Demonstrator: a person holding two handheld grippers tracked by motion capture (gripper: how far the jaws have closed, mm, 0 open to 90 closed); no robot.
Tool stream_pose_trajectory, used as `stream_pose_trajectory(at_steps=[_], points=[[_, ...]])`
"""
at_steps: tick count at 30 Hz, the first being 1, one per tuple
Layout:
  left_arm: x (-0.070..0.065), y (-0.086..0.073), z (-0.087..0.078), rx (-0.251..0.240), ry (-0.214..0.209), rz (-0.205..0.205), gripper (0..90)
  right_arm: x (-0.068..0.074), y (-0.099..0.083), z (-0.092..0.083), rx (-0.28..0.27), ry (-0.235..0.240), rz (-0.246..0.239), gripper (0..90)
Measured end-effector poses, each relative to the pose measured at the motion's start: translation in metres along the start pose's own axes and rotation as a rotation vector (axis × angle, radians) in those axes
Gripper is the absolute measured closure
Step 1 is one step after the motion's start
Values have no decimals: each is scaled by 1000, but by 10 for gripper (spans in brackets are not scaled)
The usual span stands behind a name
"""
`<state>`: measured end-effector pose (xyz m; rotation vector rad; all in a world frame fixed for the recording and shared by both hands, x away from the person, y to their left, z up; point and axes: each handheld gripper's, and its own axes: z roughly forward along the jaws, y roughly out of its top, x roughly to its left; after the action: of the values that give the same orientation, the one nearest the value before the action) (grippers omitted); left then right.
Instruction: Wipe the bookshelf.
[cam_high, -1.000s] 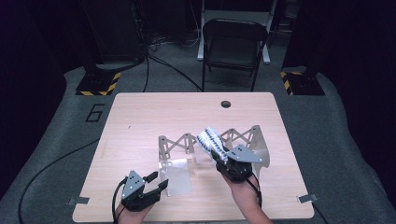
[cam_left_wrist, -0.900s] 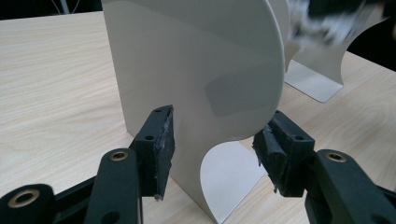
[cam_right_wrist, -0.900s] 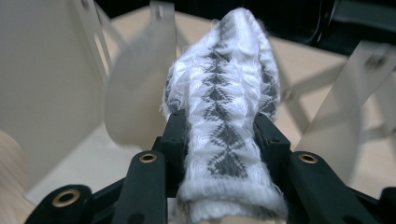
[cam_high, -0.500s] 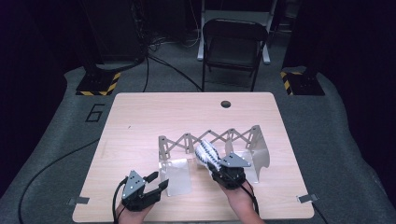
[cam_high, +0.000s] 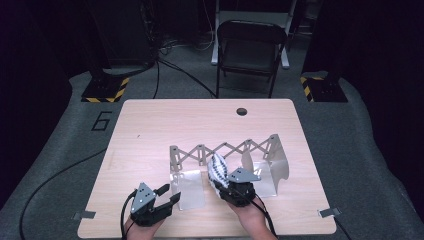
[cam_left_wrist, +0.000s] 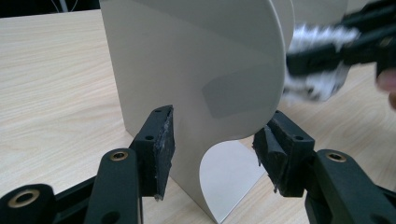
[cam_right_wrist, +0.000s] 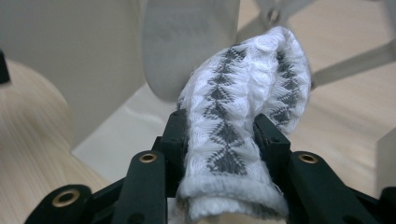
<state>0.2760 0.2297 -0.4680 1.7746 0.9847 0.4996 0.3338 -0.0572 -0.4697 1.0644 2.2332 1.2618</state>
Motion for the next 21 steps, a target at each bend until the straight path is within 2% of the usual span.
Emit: stream_pose_trajectory(at_steps=[3, 6, 9, 10, 11, 13, 14, 17, 19, 21], points=[[0, 0, 0, -3, -3, 5, 476, 0, -7, 7, 42, -5, -26, 626], [0, 0, 0, -4, -1, 3, 476, 1, -5, 5, 34, -4, -22, 627], [0, 0, 1, -2, -7, 0, 476, 4, 18, -14, -70, -8, -27, 627], [0, 0, 1, -2, -7, 0, 476, 4, 18, -14, -70, -8, -27, 627], [0, 0, 1, -1, -7, 3, 476, 5, 30, -26, -139, -14, -27, 626], [-1, 0, 1, -2, -9, -7, 476, 5, 39, -35, -186, -18, -26, 627], [0, 0, 2, -2, -6, 4, 476, 5, 41, -36, -201, -20, -36, 627], [0, 0, 1, 8, -12, 7, 476, 3, 36, -27, -156, -16, -32, 626], [0, 0, 1, 3, -9, 11, 476, 2, 26, -17, -101, -8, -26, 627], [0, -1, 1, -1, -4, -7, 476, 3, 13, -7, -55, 1, -27, 627]])
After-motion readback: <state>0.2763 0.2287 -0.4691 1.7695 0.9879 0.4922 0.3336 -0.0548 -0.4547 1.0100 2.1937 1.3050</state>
